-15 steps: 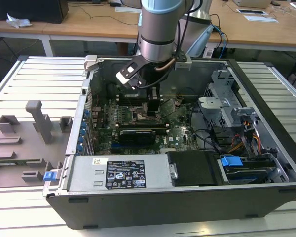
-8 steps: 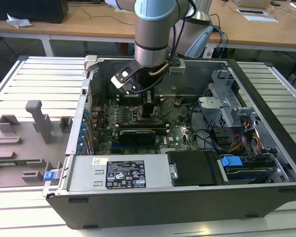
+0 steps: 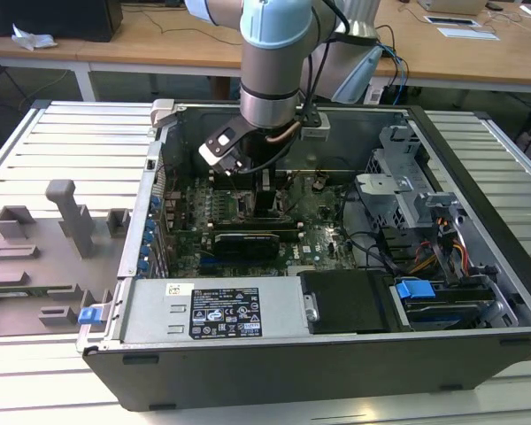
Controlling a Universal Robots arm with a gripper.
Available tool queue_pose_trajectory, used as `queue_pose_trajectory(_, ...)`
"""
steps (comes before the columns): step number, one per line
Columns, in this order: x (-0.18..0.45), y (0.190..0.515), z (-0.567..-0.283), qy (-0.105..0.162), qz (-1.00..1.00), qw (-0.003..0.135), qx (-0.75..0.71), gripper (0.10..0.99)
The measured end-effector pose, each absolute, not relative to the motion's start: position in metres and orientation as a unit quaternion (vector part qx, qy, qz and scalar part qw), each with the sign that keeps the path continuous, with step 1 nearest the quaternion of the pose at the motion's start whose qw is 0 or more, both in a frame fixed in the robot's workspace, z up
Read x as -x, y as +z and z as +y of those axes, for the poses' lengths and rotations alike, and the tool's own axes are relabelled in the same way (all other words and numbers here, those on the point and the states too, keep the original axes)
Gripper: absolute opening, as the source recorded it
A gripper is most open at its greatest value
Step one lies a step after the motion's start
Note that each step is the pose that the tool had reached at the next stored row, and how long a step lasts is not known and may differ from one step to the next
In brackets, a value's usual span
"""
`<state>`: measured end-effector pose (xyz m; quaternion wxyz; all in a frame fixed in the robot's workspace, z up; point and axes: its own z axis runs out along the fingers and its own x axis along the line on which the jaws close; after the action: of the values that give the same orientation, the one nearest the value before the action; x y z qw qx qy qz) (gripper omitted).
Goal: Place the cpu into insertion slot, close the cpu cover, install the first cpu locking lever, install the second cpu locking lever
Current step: 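Place the cpu into insertion slot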
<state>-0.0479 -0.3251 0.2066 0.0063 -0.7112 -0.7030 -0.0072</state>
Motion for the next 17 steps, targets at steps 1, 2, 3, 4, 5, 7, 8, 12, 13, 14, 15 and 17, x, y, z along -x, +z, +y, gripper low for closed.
queue_pose_trajectory(1,0.0479,0.2060,-0.3246,-0.007,-0.703,0.006,0.711,0.545)
queue_pose_trajectory(2,0.0479,0.2056,-0.3242,-0.007,-0.703,0.006,0.711,0.545)
queue_pose_trajectory(3,0.0479,0.2047,-0.3235,-0.007,-0.703,0.006,0.711,0.545)
queue_pose_trajectory(4,0.0478,0.2037,-0.3230,-0.007,-0.703,0.006,0.711,0.545)
queue_pose_trajectory(5,0.0478,0.2031,-0.3229,-0.007,-0.703,0.006,0.711,0.545)
queue_pose_trajectory(7,0.0478,0.2014,-0.3227,-0.007,-0.703,0.006,0.711,0.545)
queue_pose_trajectory(8,0.0478,0.2009,-0.3226,-0.007,-0.703,0.006,0.711,0.545)
queue_pose_trajectory(12,0.0478,0.2000,-0.3224,-0.007,-0.703,0.006,0.711,0.545)
queue_pose_trajectory(13,0.0479,0.2000,-0.3224,-0.007,-0.703,0.006,0.711,0.545)
queue_pose_trajectory(14,0.0478,0.2000,-0.3224,-0.007,-0.703,0.006,0.711,0.545)
queue_pose_trajectory(15,0.0478,0.2000,-0.3224,-0.007,-0.703,0.006,0.711,0.616)
queue_pose_trajectory(17,0.0478,0.1999,-0.3224,-0.007,-0.703,0.006,0.711,0.616)
